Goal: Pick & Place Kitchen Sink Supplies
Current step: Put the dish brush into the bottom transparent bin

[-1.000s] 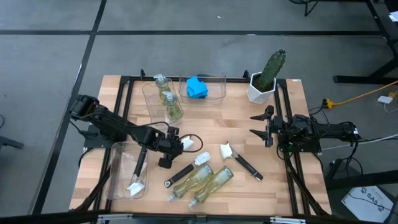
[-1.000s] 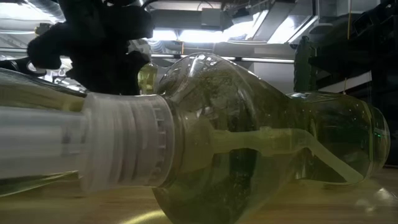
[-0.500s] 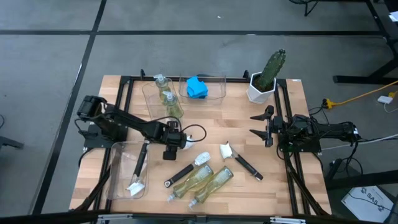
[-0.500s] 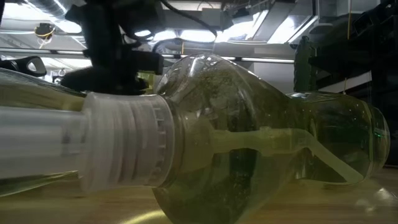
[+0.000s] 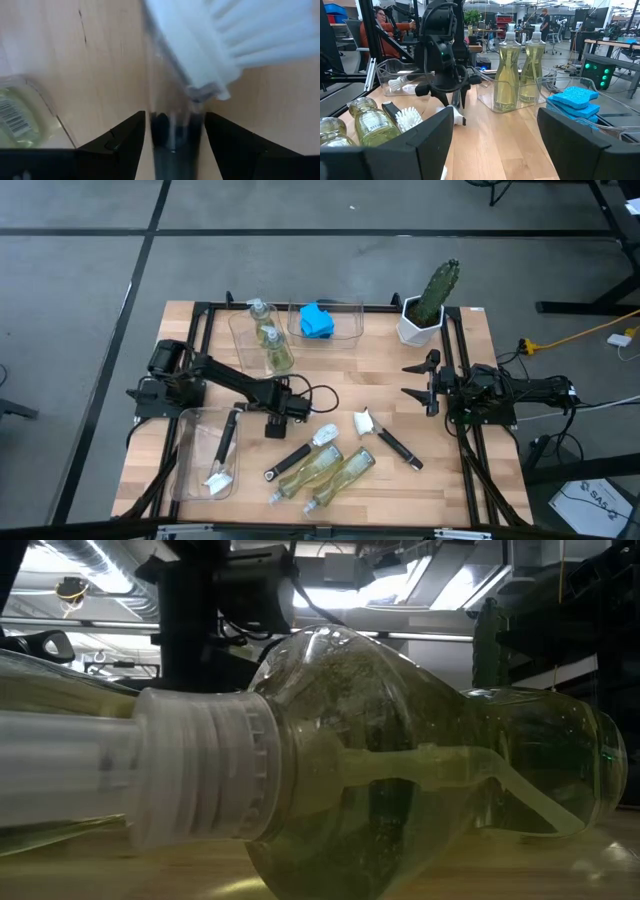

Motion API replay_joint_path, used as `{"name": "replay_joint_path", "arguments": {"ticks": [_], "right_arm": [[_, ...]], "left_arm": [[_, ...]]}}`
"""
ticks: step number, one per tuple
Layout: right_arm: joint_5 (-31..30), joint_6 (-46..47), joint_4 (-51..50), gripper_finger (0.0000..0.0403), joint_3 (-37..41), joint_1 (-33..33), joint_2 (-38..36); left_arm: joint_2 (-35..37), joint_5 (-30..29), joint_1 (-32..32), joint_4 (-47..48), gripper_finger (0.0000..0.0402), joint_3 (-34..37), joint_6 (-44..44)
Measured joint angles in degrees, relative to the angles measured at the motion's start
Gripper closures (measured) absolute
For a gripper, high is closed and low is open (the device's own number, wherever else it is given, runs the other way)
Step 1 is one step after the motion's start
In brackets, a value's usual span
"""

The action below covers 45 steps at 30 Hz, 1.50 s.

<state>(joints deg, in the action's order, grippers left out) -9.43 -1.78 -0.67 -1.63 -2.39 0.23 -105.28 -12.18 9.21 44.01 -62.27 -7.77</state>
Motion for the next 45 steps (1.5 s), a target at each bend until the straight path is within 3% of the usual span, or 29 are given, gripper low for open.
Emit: {"name": "replay_joint_path", "arguments": {"ticks": [5,11,17,22,27,38,45], "right_arm": [[0.0,0.0,0.0,0.0118,0.0,0.0,0.0],[0.0,0.0,0.0,0.0118,0.0,0.0,0.0],[0.0,0.0,0.0,0.0118,0.0,0.0,0.0],[0.0,0.0,0.0,0.0118,0.0,0.0,0.0],[0.0,0.0,0.0,0.0118,0.0,0.0,0.0],[0.0,0.0,0.0,0.0118,0.0,0.0,0.0],[0.0,0.0,0.0,0.0118,0.0,0.0,0.0]], "left_arm": [[-1.3,-0.5,1.0,0.1,0.0210,0.1,1.8],[0.3,-2.7,3.6,-0.5,0.0275,0.3,1.8],[2.9,-2.4,6.8,-0.5,0.0276,0.5,-3.5],[7.1,-6.5,10.3,-0.2,0.0276,0.3,-8.4],[14.4,-14.8,14.3,-0.3,0.0276,0.1,-15.1],[32.2,-30.5,23.4,-0.4,0.0276,0.1,-40.1],[41.5,-30.3,29.6,1.6,0.0276,0.0,-51.6]]}}
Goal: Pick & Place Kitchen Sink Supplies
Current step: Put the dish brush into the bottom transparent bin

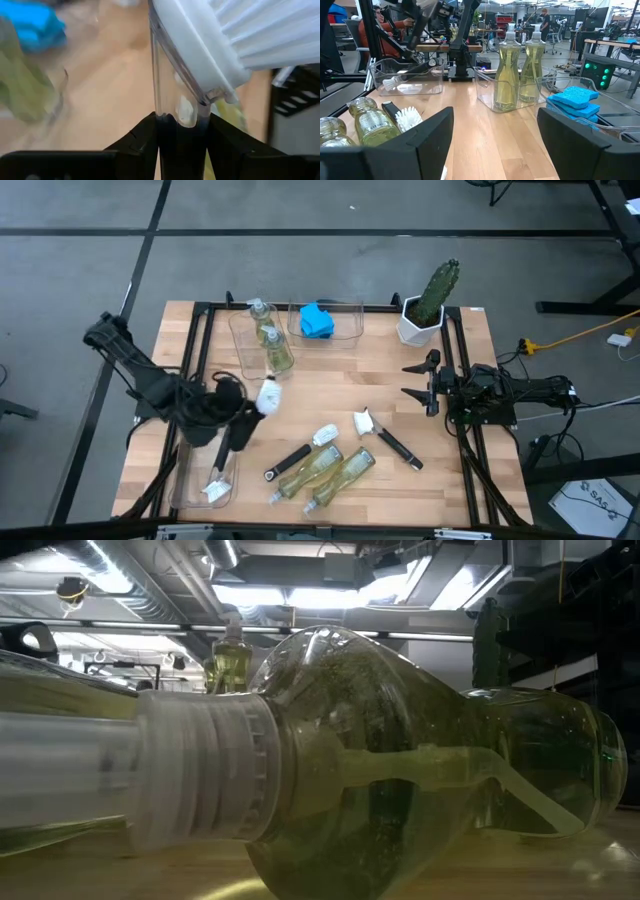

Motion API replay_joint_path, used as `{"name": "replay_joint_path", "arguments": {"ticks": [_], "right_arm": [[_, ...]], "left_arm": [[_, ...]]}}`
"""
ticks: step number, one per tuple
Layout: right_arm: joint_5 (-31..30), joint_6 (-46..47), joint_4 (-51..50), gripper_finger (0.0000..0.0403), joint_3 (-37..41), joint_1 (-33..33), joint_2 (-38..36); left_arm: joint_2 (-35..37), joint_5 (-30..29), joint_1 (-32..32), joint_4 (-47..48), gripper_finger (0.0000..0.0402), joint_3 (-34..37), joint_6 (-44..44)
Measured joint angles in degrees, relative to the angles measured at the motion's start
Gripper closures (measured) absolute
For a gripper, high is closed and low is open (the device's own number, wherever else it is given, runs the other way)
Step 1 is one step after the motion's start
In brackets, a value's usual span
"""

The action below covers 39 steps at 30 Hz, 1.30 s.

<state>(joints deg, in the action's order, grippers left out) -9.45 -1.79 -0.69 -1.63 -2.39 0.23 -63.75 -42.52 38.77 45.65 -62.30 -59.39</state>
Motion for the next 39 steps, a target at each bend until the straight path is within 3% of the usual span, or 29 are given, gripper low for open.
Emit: {"name": "replay_joint_path", "arguments": {"ticks": [4,10,18,28,39], "right_arm": [[0.0,0.0,0.0,0.0118,0.0,0.0,0.0],[0.0,0.0,0.0,0.0118,0.0,0.0,0.0],[0.0,0.0,0.0,0.0118,0.0,0.0,0.0],[0.0,0.0,0.0,0.0118,0.0,0.0,0.0],[0.0,0.0,0.0,0.0118,0.0,0.0,0.0]], "left_arm": [[1.7,3.9,4.5,8.7,0.0276,0.0,-13.5],[-0.9,7.5,12.4,25.3,0.0276,0.0,-41.6],[-9.8,12.5,19.9,29.3,0.0276,1.6,-63.7],[-21.3,8.4,21.2,24.0,0.0276,2.6,-66.5],[-24.6,0.6,20.9,17.7,0.0276,2.4,-66.4]]}}
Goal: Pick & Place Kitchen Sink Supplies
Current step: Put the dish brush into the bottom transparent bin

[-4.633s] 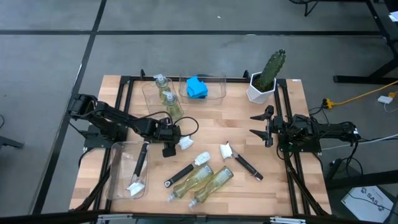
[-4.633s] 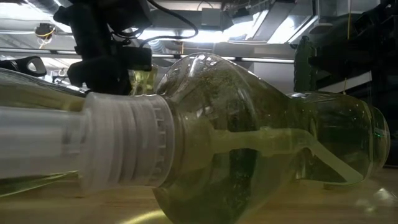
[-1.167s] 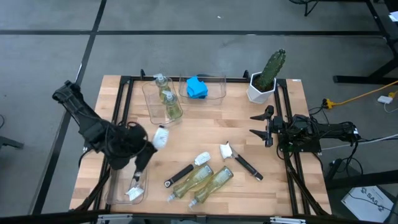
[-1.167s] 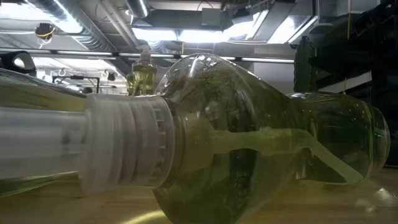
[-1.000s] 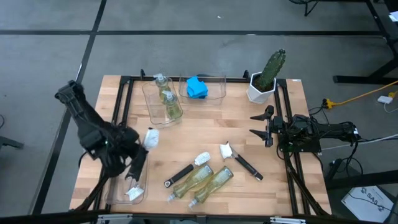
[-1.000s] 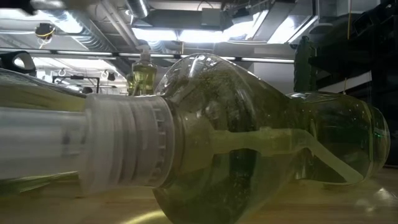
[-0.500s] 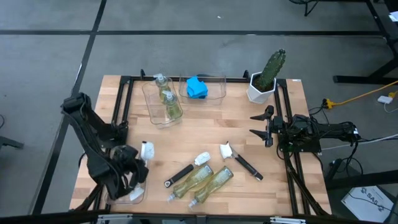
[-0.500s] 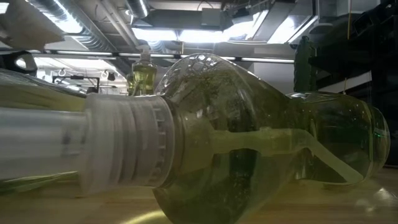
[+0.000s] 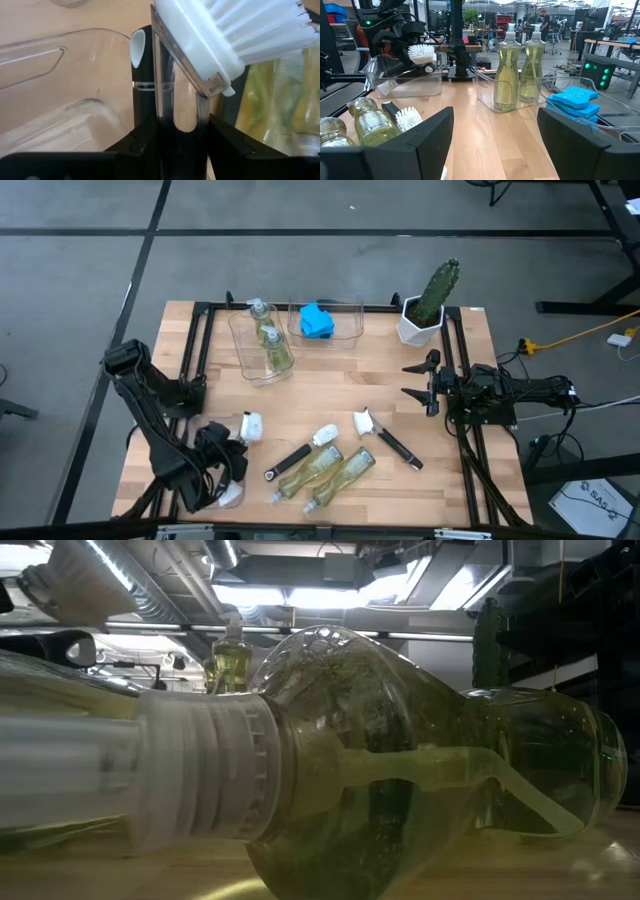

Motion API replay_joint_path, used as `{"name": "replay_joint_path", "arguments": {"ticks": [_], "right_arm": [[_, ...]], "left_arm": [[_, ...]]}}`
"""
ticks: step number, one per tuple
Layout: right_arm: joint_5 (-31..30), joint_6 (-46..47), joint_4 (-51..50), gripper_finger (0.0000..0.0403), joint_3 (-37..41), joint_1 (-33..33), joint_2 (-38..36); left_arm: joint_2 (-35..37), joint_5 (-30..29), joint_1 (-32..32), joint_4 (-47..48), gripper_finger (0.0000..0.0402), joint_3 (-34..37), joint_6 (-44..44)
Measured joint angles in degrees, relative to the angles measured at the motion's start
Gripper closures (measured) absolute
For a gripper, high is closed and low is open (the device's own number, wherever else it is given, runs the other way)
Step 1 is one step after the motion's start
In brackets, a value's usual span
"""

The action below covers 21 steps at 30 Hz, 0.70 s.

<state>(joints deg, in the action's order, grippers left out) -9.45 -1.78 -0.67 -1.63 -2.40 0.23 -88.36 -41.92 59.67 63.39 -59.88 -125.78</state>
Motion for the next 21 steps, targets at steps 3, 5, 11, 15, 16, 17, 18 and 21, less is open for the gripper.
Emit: {"name": "replay_joint_path", "arguments": {"ticks": [3,5,11,15,16,17,18,21], "right_arm": [[0.0,0.0,0.0,0.0118,0.0,0.0,0.0],[0.0,0.0,0.0,0.0118,0.0,0.0,0.0],[0.0,0.0,0.0,0.0118,0.0,0.0,0.0],[0.0,0.0,0.0,0.0118,0.0,0.0,0.0],[0.0,0.0,0.0,0.0118,0.0,0.0,0.0],[0.0,0.0,0.0,0.0118,0.0,0.0,0.0],[0.0,0.0,0.0,0.0118,0.0,0.0,0.0],[0.0,0.0,0.0,0.0118,0.0,0.0,0.0]], "left_arm": [[-0.3,0.6,0.0,0.1,0.0276,-0.1,-0.1],[-0.2,0.8,0.7,1.5,0.0276,-0.4,-0.2],[0.5,6.0,1.9,13.6,0.0276,-6.3,-0.8],[0.6,10.8,1.3,18.4,0.0276,-7.7,-1.1],[0.5,11.8,1.2,18.5,0.0276,-7.8,-1.1],[0.3,13.1,1.2,19.1,0.0276,-7.8,-1.1],[0.0,14.5,1.1,19.9,0.0276,-7.8,-1.1],[-1.1,16.2,1.5,20.2,0.0276,-7.8,-1.2]]}}
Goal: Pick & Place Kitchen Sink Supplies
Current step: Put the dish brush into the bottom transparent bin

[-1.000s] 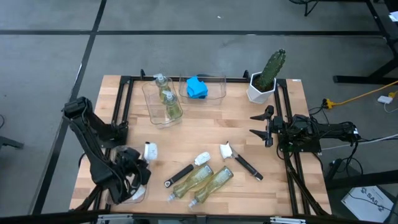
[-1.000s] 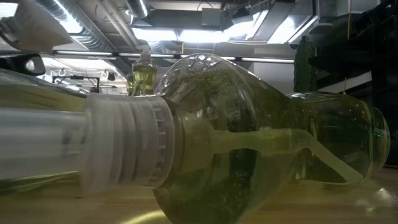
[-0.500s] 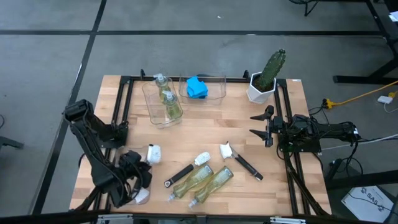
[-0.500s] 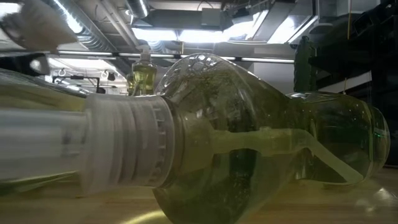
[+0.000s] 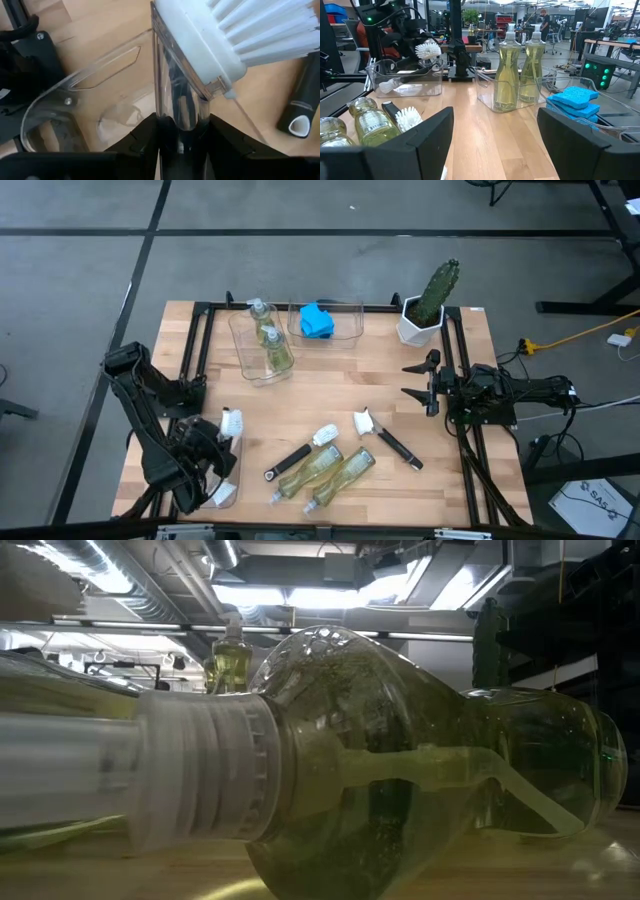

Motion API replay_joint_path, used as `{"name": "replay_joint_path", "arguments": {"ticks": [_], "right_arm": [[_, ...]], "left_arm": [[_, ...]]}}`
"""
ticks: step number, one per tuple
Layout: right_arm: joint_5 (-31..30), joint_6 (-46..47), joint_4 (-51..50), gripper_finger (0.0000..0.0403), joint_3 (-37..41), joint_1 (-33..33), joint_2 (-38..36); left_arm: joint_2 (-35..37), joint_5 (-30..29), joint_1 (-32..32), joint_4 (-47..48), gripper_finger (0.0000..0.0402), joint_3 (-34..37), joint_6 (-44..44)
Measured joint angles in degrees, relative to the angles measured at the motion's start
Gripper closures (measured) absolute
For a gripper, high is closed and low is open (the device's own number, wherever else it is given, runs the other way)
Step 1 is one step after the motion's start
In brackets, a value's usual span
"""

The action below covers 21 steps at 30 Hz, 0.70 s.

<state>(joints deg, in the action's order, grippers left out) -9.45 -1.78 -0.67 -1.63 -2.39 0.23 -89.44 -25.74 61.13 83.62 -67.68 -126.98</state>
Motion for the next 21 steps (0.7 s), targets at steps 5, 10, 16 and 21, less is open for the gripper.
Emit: {"name": "replay_joint_path", "arguments": {"ticks": [5,10,16,21], "right_arm": [[0.0,0.0,0.0,0.0118,0.0,0.0,0.0],[0.0,0.0,0.0,0.0118,0.0,0.0,0.0],[0.0,0.0,0.0,0.0118,0.0,0.0,0.0],[0.0,0.0,0.0,0.0118,0.0,0.0,0.0]], "left_arm": [[-1.4,0.4,0.3,-1.7,0.0276,0.0,-0.2],[-2.9,4.1,0.3,-1.6,0.0239,0.0,-0.1],[-1.6,2.4,0.2,-3.1,0.0186,0.0,1.6],[0.2,1.4,0.2,-4.2,0.0154,0.0,3.8]]}}
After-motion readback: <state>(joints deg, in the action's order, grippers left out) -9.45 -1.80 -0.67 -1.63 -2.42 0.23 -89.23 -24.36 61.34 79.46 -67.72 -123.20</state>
